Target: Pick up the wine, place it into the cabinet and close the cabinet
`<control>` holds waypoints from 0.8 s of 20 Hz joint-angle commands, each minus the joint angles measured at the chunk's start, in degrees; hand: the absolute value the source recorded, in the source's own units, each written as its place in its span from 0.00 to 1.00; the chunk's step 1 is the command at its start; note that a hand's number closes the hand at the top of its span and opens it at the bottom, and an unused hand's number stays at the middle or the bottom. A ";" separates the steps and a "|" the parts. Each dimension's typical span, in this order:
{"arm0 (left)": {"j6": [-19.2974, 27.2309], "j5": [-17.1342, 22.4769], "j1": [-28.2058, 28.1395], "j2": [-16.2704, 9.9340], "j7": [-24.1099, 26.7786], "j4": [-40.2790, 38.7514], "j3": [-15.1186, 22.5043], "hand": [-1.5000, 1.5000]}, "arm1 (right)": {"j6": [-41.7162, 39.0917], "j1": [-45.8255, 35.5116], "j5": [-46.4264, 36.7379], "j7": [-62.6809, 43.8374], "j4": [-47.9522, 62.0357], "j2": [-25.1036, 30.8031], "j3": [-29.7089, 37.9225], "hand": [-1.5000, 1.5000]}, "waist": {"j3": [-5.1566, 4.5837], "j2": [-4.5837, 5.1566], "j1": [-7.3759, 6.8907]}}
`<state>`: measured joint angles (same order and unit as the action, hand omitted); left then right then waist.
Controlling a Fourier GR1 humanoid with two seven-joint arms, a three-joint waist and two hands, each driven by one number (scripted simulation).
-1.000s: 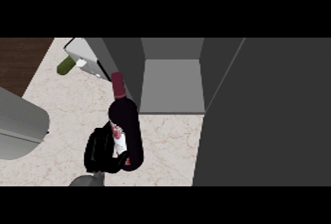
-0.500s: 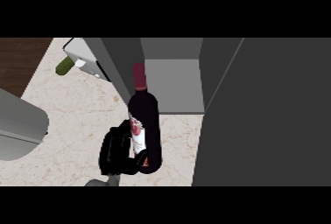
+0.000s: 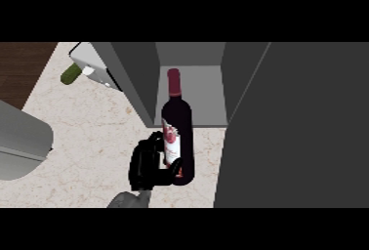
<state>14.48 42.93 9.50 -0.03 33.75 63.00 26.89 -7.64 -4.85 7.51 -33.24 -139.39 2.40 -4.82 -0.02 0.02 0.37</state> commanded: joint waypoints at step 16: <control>-0.11 14.83 22.43 0.03 8.36 -22.08 2.30 1.00 | 0.53 0.73 3.94 -2.97 -4.37 0.53 1.48 0.00 | -0.02 0.09 0.70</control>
<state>15.71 55.49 26.82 -0.01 41.80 45.76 30.20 -8.33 -5.40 10.17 -32.82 -138.11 3.10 -2.65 -0.03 0.10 0.80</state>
